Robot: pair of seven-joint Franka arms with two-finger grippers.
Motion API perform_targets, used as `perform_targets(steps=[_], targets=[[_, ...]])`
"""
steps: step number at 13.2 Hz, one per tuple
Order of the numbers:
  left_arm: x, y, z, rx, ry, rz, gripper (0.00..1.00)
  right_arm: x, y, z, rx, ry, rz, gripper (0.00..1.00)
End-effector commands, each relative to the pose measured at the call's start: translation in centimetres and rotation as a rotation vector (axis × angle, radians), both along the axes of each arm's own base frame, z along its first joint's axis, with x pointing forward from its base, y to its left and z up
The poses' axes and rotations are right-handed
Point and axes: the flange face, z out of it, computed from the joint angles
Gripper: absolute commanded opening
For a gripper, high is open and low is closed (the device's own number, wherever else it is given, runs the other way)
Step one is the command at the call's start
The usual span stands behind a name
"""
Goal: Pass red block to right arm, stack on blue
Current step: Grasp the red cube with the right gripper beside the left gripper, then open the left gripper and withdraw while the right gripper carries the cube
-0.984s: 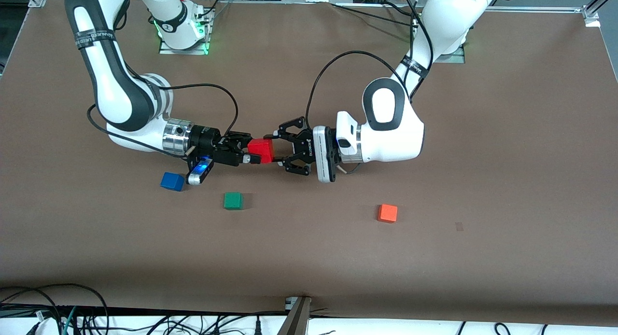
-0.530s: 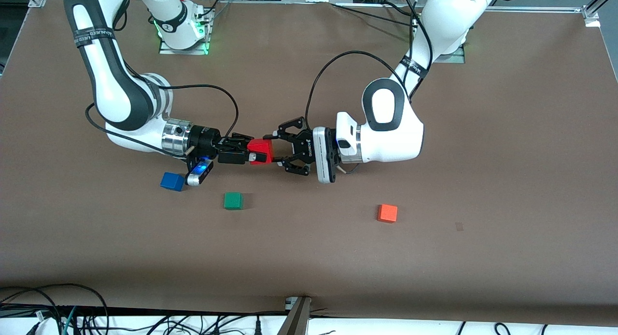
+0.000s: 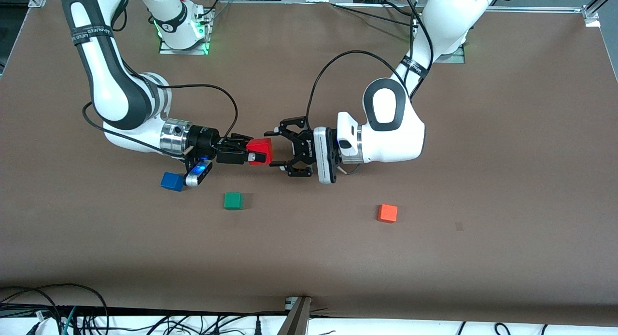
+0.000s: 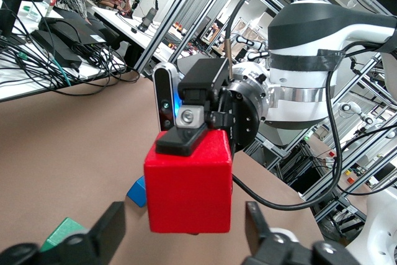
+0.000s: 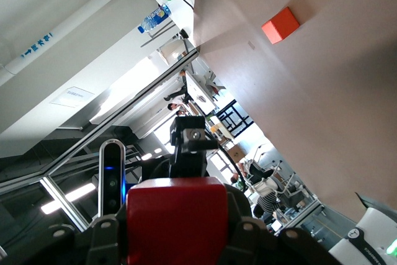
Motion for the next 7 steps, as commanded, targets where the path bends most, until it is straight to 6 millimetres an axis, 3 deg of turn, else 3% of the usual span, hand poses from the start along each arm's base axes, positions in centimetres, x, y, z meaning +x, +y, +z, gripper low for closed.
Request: perform_targets(steps=[1, 5, 7], targets=[[1.0, 1.3, 1.4, -0.030, -0.026, 0.035, 1.00, 0.1, -0.3, 1.5, -0.094, -0.065, 0.074, 0.08], [2.7, 7.3, 3.6, -0.014, -0.036, 0.099, 1.00, 0.3, -1.5, 1.7, -0.352, -0.147, 0.230, 0.08], [2.8, 10.8, 2.9, -0.027, -0.003, 0.075, 1.00, 0.4, -2.3, 2.1, -0.511, -0.212, 0.325, 0.08]])
